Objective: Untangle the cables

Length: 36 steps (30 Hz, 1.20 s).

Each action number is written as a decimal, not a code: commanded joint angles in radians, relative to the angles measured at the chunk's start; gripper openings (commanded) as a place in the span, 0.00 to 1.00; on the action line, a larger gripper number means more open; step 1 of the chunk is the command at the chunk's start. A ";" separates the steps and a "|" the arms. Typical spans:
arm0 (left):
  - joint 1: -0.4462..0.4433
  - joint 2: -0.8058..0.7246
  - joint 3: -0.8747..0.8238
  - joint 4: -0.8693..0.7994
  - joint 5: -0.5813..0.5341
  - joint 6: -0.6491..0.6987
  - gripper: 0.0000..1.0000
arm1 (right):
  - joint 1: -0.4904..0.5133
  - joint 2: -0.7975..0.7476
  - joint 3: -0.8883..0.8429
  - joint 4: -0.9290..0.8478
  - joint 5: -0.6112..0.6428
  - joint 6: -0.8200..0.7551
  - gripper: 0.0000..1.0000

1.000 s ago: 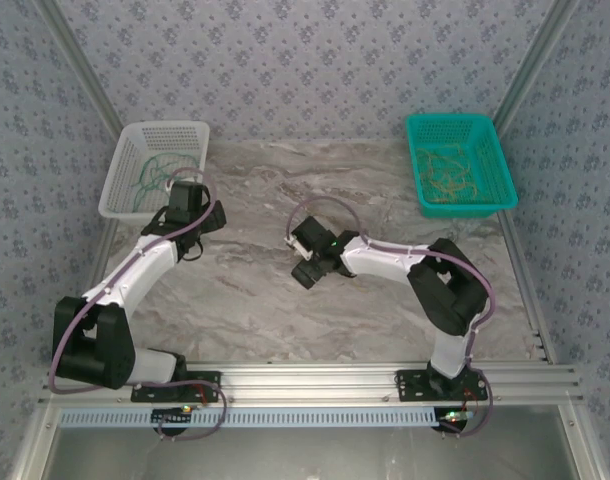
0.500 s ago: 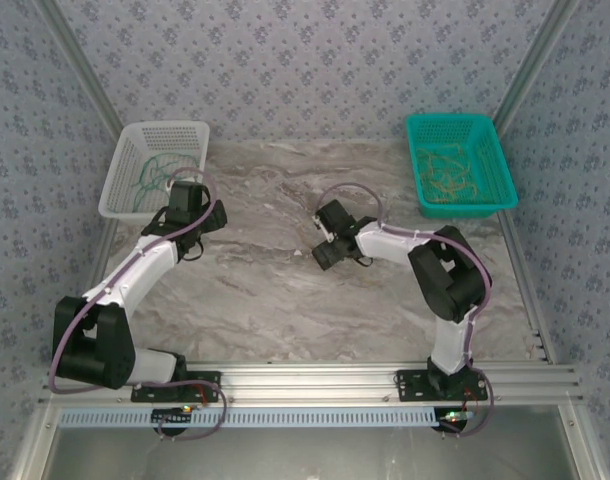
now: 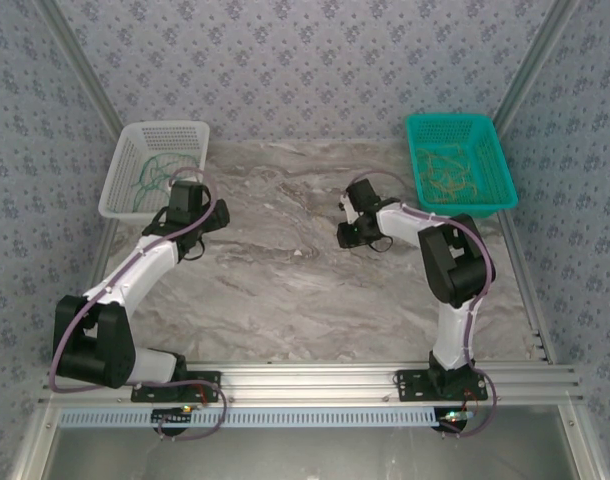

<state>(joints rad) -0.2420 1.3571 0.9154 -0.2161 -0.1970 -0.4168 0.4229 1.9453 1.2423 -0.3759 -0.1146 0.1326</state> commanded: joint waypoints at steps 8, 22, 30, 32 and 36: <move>-0.292 -0.095 -0.072 0.207 0.013 0.080 0.90 | 0.021 -0.141 -0.138 0.110 -0.143 -0.022 0.00; -0.529 -0.125 -0.159 0.471 -0.061 0.150 0.92 | -0.175 -0.422 -0.092 0.134 -0.264 0.070 0.00; -0.529 -0.140 -0.180 0.489 -0.075 0.141 0.92 | -0.309 -0.443 0.089 0.017 -0.212 0.081 0.00; -0.530 -0.145 -0.190 0.482 -0.088 0.131 0.92 | -0.339 -0.430 0.137 -0.012 -0.176 0.074 0.00; -0.529 -0.161 -0.202 0.460 -0.091 0.111 0.92 | -0.414 -0.364 0.274 -0.108 -0.118 0.040 0.00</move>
<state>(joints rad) -0.7662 1.2285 0.7258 0.2359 -0.2649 -0.2886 0.0471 1.5497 1.4349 -0.3889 -0.2916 0.1917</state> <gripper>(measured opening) 0.917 0.067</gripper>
